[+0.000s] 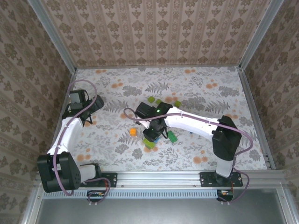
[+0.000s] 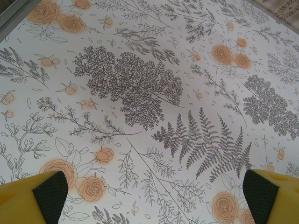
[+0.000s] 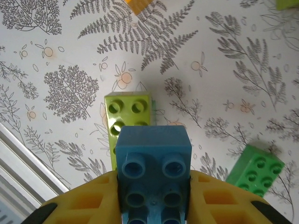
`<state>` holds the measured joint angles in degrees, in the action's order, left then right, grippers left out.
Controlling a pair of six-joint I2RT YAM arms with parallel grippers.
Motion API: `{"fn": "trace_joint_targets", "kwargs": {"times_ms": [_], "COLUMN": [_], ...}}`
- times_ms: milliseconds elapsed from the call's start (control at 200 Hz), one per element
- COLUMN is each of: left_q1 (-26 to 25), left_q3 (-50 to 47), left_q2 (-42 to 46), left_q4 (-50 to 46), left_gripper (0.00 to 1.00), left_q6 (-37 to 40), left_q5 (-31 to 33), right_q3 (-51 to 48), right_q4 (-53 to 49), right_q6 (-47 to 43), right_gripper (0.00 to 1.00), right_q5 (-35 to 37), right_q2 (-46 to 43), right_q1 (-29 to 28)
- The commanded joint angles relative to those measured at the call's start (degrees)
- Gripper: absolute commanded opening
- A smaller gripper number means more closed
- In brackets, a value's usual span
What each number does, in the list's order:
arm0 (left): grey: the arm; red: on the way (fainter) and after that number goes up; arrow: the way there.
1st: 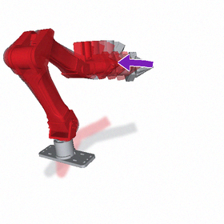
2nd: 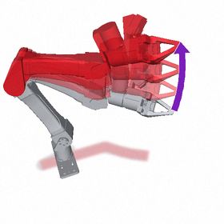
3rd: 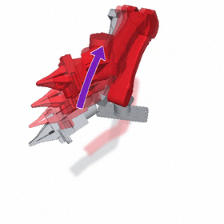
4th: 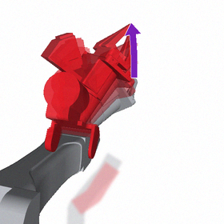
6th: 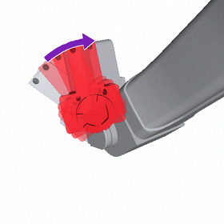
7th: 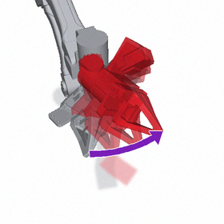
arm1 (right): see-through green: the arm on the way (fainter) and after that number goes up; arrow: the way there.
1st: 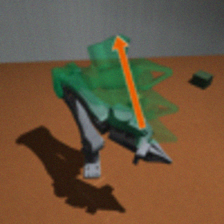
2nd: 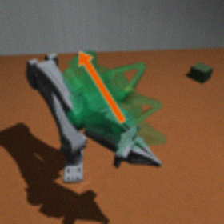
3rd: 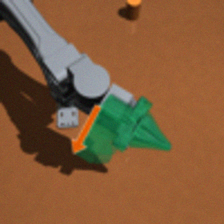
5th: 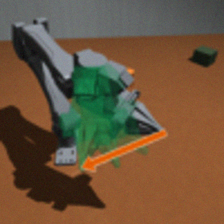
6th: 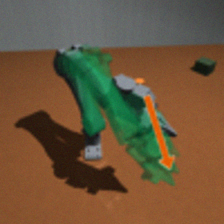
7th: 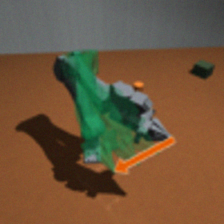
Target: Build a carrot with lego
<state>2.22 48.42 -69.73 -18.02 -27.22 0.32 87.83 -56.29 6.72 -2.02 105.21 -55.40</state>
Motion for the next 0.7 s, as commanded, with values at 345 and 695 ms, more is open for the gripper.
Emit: {"fn": "trace_joint_targets", "kwargs": {"times_ms": [345,695], "left_q1": [-0.5,-0.6], "left_q3": [1.7,1.8], "left_q2": [0.3,0.1], "left_q4": [-1.1,-1.1], "left_gripper": [1.00,1.00], "left_q6": [0.9,1.1], "left_q5": [-0.7,-0.7], "right_q3": [4.6,5.4], "right_q4": [-4.1,-3.8], "right_q6": [-2.3,-2.6], "right_gripper": [0.31,0.31], "right_q5": [-0.3,0.0], "right_q2": [5.0,7.5], "right_q1": [-1.8,-1.8]}}
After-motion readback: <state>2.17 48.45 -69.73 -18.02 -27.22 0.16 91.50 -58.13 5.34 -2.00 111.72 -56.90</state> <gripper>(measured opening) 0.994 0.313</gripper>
